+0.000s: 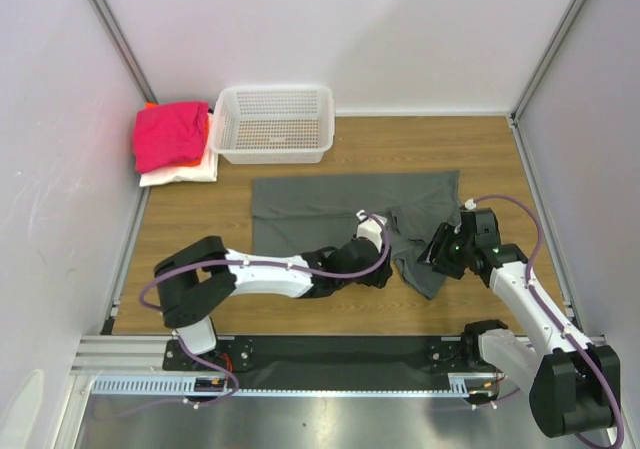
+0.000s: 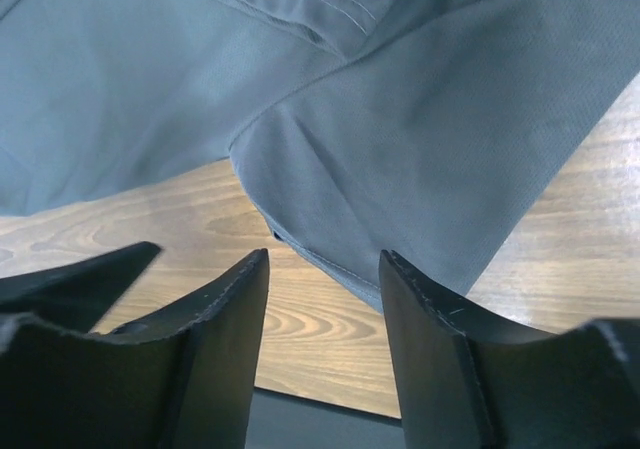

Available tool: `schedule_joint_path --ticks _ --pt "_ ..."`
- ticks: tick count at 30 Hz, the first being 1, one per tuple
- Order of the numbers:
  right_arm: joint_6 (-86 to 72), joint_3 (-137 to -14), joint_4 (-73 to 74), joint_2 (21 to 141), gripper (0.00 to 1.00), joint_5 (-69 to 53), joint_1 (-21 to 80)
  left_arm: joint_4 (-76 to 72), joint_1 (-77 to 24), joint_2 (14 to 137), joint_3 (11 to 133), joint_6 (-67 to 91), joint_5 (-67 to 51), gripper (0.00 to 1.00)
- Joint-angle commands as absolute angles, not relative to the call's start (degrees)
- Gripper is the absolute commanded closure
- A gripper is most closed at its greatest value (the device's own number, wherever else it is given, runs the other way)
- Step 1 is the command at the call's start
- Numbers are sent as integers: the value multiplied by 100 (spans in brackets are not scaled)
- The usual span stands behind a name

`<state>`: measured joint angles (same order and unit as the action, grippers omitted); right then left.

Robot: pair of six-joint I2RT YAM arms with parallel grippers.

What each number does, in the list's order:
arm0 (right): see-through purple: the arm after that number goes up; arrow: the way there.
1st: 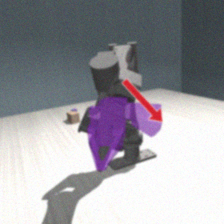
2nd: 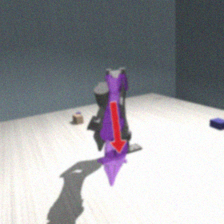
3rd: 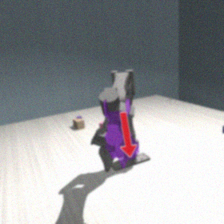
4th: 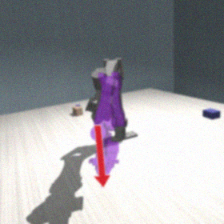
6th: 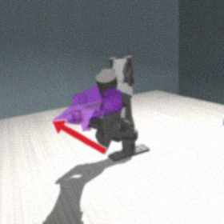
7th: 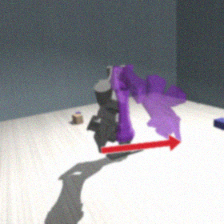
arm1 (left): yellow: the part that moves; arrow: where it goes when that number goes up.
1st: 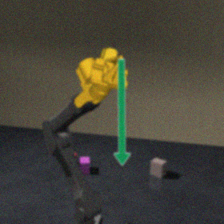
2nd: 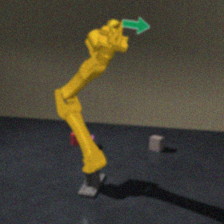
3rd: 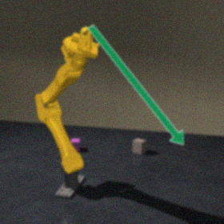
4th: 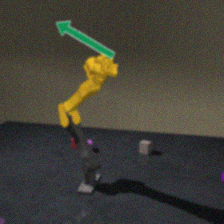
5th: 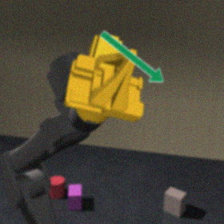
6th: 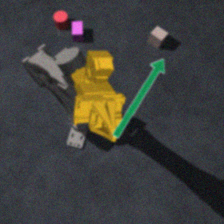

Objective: Fold and stack the t-shirts
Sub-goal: Fold the tshirt

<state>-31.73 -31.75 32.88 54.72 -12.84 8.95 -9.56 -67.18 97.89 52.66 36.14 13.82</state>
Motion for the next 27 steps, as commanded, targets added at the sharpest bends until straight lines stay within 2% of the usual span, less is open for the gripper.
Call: schedule_joint_path --ticks 1,7,14,20,27 --pt "-3050 -3200 3024 5432 47 -1151 914 -1565 -6969 10132 5703 3814 1757 47" --pt "-3120 -3085 3041 5414 56 -1002 914 -1101 -7312 10739 6370 3832 2353 55" --pt "-3243 -3208 3076 5195 55 -932 879 -527 -7348 11030 6688 4157 3014 59" --pt "-3208 -3340 3217 5221 55 -756 774 -404 -7348 11224 6820 4175 2901 65" --pt "-3191 -3305 3208 5159 54 -844 642 -395 -7348 11382 6890 4157 2865 66"
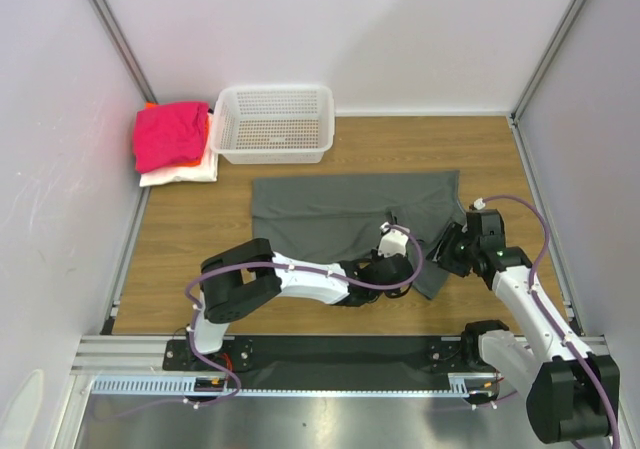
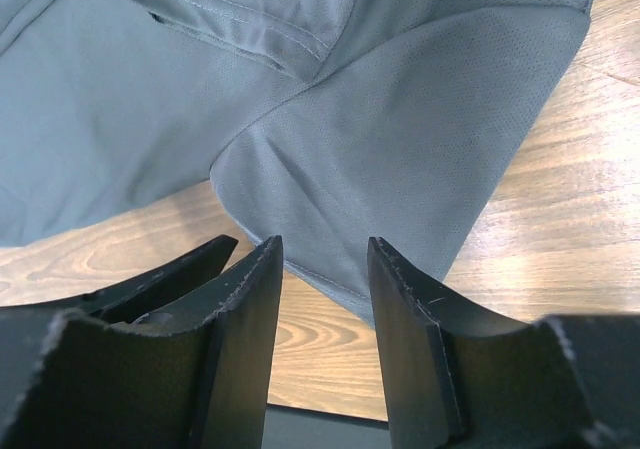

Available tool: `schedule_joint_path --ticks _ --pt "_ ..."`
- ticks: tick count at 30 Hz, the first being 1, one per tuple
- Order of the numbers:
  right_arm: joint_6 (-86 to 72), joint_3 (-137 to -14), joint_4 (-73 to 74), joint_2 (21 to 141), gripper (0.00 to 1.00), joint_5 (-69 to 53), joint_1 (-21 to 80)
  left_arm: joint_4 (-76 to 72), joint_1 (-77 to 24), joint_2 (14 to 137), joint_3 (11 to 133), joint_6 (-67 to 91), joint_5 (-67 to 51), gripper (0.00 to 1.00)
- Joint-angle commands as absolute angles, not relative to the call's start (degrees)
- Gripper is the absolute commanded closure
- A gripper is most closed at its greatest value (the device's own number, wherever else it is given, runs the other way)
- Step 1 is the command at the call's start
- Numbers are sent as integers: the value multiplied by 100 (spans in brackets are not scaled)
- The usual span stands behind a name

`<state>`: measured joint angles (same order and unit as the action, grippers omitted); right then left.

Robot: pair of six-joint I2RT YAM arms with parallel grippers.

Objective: Fold and stack the t-shirts
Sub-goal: Fold the tshirt

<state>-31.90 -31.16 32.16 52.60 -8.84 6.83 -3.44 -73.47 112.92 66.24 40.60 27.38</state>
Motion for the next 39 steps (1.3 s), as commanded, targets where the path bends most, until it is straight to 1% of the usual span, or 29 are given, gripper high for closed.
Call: schedule_joint_path --ticks 1,12,18,19,20,22,23,25,26,32,39 --pt "-3199 -3305 3217 5159 55 -861 642 -448 -7348 11417 6891 4105 2857 66" --pt "-3155 -3287 3208 5142 54 -888 624 -685 -7348 11434 6890 4061 2795 64" --pt "-3182 -3243 3208 5115 54 -870 615 -590 -7348 11662 7189 3902 2926 66" --pt "-3190 -3234 3217 5107 54 -870 624 -563 -7339 11680 7250 3902 2962 67" --pt "-3190 -3243 3217 5106 54 -870 615 -554 -7348 11681 7251 3911 3023 74" --pt "-3199 -3234 3217 5098 54 -879 615 -562 -7348 11619 7181 3981 3128 80" --pt "-3199 -3243 3217 5098 54 -888 615 -571 -7348 11602 7146 4008 3155 86" --pt "-3217 -3226 3217 5098 54 -931 615 -536 -7348 11497 7040 4121 3234 92" --pt "-3208 -3199 3217 5098 54 -949 615 -527 -7348 11470 6988 4166 3234 99" --pt "-3252 -3085 3103 5115 55 -1072 624 -317 -7348 11294 6803 4535 3129 100" --pt "-3147 -3015 2980 5309 55 -1414 703 -202 -7348 10864 6321 5097 2751 100"
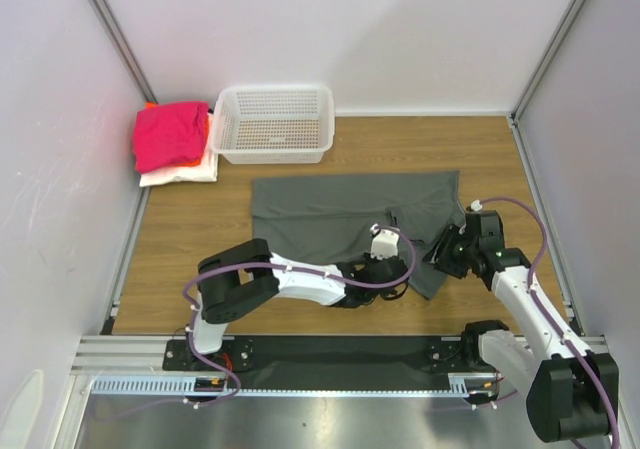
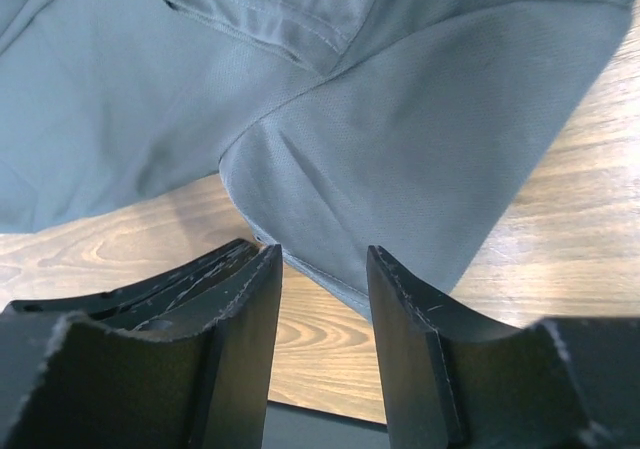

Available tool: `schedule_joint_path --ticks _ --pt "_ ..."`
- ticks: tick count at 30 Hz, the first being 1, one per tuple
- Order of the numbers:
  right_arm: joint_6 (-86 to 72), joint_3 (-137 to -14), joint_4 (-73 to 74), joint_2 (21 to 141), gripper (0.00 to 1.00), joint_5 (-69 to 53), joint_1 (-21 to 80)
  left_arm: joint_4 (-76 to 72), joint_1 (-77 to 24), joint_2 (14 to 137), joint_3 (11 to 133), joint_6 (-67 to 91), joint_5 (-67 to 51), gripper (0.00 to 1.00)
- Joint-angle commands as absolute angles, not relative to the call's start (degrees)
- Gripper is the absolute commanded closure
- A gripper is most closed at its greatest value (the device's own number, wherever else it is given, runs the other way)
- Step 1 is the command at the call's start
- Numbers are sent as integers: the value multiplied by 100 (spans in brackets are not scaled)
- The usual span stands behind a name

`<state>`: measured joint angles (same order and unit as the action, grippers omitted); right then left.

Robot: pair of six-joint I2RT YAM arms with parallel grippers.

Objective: Fold and stack the t-shirts
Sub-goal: Fold the tshirt

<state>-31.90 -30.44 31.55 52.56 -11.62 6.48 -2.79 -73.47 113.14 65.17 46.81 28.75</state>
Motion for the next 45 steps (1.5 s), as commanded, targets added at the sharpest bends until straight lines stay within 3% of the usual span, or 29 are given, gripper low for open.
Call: schedule_joint_path --ticks 1,6,10,12,13,16,18,23,31,45 --pt "-3120 -3015 2945 5317 55 -1459 729 -211 -7348 10820 6276 5124 2716 100" --pt "-2901 -3014 2698 5396 55 -1810 1072 -202 -7330 10837 6222 5221 2558 100" --pt "-2865 -3067 2838 5423 54 -1389 1318 -473 -7339 10758 6153 5107 2540 99" --pt "-2926 -3041 2813 5432 55 -1354 1336 -877 -7321 10644 5978 4793 2453 94" --pt "-2953 -3024 2795 5449 55 -1345 1336 -1088 -7330 10574 5924 4668 2426 85" --pt "-3146 -2953 2768 5493 55 -1003 1336 -1258 -7339 10748 6055 4316 2505 71" --pt "-3260 -2944 2830 5537 55 -634 1336 -1152 -7330 10880 6319 4088 2619 68" --pt "-3436 -2988 2708 5563 55 -106 1301 -1292 -7339 11065 6459 3903 2707 68" --pt "-3410 -3269 2294 6099 58 -237 1204 -835 -7339 11329 6794 3823 3041 76" --pt "-3419 -2699 1767 6565 66 -317 1195 -817 -7330 11513 6838 3771 3059 78"
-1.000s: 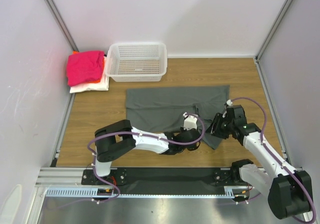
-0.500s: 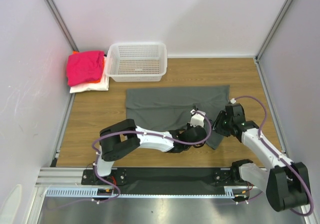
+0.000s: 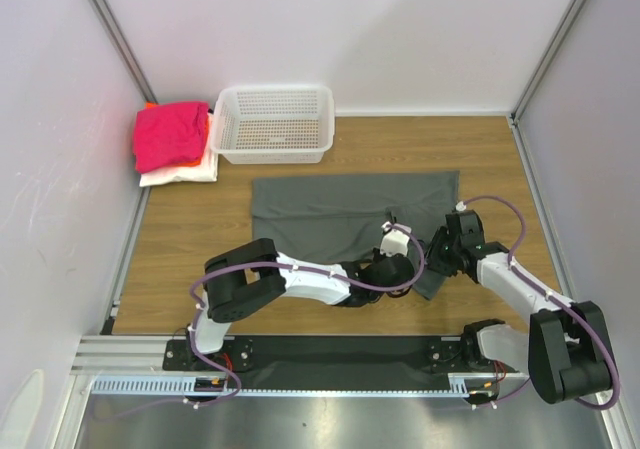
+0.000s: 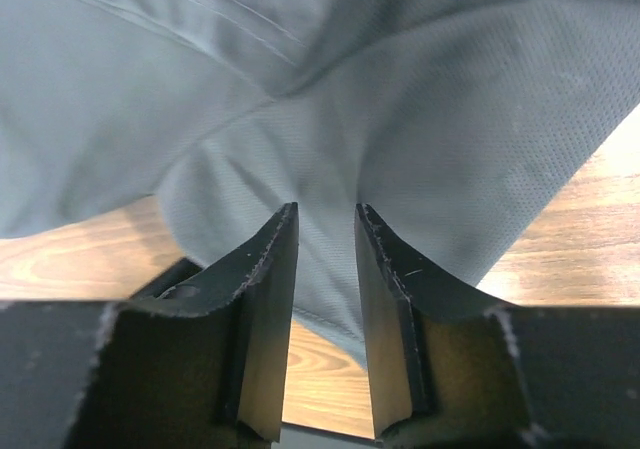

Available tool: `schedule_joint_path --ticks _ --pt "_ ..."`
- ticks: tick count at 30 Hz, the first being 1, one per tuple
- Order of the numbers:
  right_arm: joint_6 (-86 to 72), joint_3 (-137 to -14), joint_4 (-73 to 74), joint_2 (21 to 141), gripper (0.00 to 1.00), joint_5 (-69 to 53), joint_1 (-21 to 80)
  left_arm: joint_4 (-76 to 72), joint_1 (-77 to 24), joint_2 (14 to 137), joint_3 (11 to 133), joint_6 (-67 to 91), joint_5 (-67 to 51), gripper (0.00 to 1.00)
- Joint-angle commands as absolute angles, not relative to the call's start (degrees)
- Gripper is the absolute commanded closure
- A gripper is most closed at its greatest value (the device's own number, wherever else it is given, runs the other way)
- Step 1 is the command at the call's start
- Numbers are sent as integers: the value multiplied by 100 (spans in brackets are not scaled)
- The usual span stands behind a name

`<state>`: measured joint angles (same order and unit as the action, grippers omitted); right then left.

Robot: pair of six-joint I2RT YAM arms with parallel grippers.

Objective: Fold and stack the t-shirts
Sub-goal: Fold the tshirt

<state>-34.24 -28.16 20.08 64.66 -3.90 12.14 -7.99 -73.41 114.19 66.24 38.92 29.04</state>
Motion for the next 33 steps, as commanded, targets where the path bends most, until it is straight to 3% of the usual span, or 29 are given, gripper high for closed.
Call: schedule_joint_path --ticks 1,4,9,30,33 --pt "-3419 -2681 1723 6600 66 -316 1195 -817 -7330 11531 6847 3753 3059 78" --pt "-3436 -2611 1661 6662 67 -325 1195 -774 -7330 11575 6882 3735 3093 79" --pt "-3419 -2628 1679 6688 68 -211 1187 -677 -7330 11470 6803 3814 3269 100" --pt "-3322 -2637 2004 6574 69 -35 1090 -949 -7216 10626 5634 4798 1960 100" --pt "-3313 -2645 2065 6522 69 -70 1099 -1002 -7163 10521 5494 4886 1960 96"
